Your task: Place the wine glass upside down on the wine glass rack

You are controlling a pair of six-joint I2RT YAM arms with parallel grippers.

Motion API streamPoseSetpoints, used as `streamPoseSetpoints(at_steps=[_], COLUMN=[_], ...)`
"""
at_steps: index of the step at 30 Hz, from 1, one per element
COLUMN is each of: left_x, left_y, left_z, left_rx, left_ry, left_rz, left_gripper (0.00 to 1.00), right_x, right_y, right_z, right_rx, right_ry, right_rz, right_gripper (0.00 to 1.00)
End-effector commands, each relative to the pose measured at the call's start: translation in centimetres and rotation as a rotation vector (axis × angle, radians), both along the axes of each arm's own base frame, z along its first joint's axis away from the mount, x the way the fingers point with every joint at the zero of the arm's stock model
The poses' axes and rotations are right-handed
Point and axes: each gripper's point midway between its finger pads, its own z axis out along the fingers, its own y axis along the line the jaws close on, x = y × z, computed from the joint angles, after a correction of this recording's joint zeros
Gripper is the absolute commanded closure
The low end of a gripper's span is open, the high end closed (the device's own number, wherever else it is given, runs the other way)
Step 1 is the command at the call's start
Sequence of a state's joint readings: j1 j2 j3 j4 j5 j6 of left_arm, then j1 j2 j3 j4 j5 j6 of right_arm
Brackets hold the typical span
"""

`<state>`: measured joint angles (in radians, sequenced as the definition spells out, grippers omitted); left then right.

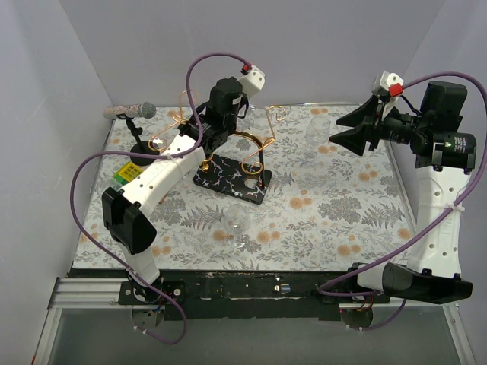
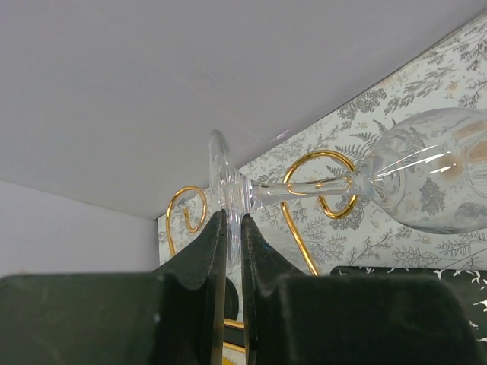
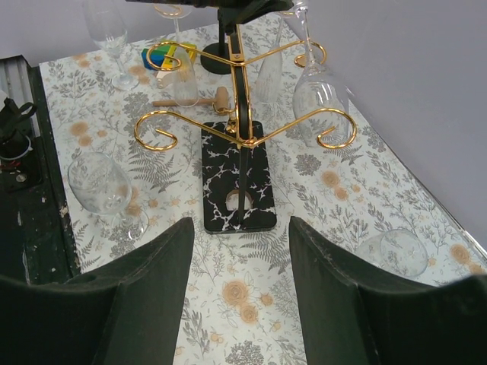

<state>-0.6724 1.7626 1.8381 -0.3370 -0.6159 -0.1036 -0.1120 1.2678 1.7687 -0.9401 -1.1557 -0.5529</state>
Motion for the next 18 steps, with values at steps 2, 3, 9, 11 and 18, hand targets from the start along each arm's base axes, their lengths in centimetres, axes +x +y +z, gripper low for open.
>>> streamPoseSetpoints(at_steps=[2, 3, 9, 11, 18], left_x=[-0.7, -0.8, -1.3, -1.4, -1.5], left_y=[0.2, 0.3, 0.5, 0.6, 1.1], left_z=[1.9, 1.9, 0.8, 0.4, -0.9], left_rx=[-0.027, -0.025, 0.004, 0.013, 0.059], left_ry=[-0.046, -0.045, -0.025, -0.019, 0.001], left_rz=[-0.020, -0.024, -0.039, -0.041, -0.031], left_gripper=[1.00, 1.00, 1.00, 1.00, 1.00], right_x=[-0.5, -0.5, -0.5, -0.5, -0.6], right_y=[0.1, 0.1, 0.1, 0.1, 0.1], right_z=[0.6, 0.5, 0.4, 0.4, 0.4], right_rx=[0.006, 0.006, 0.006, 0.007, 0.006], right_ry=[-0.039, -0.036, -0.036, -0.034, -0.037], right_rz=[0.016, 0.017, 0.017, 0.017, 0.021], right_gripper=[0.39, 0.39, 0.39, 0.39, 0.39])
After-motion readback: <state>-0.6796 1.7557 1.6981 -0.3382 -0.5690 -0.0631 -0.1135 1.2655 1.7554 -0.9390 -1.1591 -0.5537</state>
